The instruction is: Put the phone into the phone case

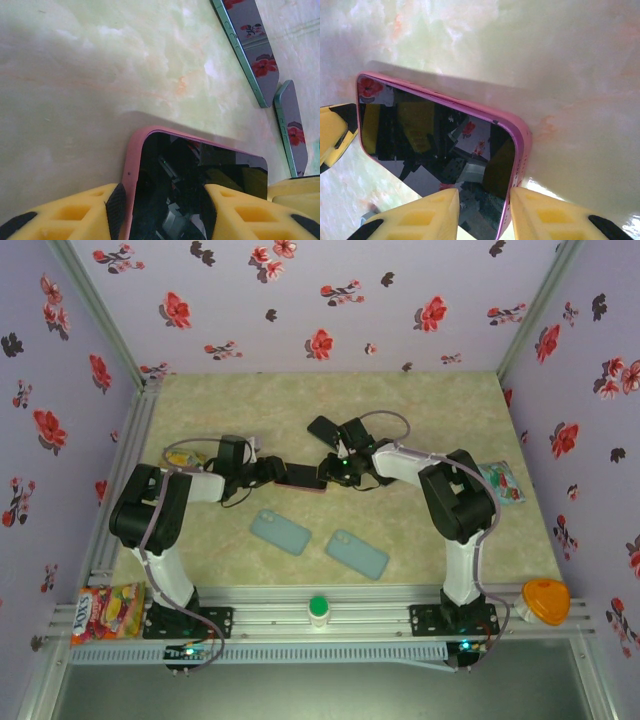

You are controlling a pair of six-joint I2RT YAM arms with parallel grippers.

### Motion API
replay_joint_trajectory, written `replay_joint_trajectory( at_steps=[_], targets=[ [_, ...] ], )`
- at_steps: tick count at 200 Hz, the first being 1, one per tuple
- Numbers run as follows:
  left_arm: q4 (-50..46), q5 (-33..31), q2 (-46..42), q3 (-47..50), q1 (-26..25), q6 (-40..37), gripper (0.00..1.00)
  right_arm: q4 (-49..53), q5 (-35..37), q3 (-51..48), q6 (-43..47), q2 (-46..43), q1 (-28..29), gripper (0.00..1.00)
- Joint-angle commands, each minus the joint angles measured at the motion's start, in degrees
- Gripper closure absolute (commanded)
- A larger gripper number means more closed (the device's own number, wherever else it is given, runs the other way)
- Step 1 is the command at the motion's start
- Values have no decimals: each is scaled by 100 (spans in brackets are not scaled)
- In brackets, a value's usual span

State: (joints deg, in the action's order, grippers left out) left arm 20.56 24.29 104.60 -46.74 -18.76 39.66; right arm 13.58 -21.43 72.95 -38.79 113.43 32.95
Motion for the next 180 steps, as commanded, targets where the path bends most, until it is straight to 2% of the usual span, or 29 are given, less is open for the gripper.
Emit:
replay_joint_trajectory(
  at_steps=[1, 70, 81, 138, 180],
  targets=[
    [-217, 27, -71, 121, -103, -133, 52, -233, -195, 202, -94, 186, 184, 66],
    [-245, 14, -117, 110, -135, -116, 50, -252, -237, 256, -121, 225, 265, 66],
    [-270, 6, -149, 110, -135, -116, 45, -244, -193, 217, -112, 198, 263, 66],
    [-533, -276, -382, 149, -130, -186, 44, -97, 1, 3, 14, -117, 44, 55],
    [-586, -392, -460, 183, -129, -176, 43, 67, 0, -105, 166, -386, -30, 52]
  ],
)
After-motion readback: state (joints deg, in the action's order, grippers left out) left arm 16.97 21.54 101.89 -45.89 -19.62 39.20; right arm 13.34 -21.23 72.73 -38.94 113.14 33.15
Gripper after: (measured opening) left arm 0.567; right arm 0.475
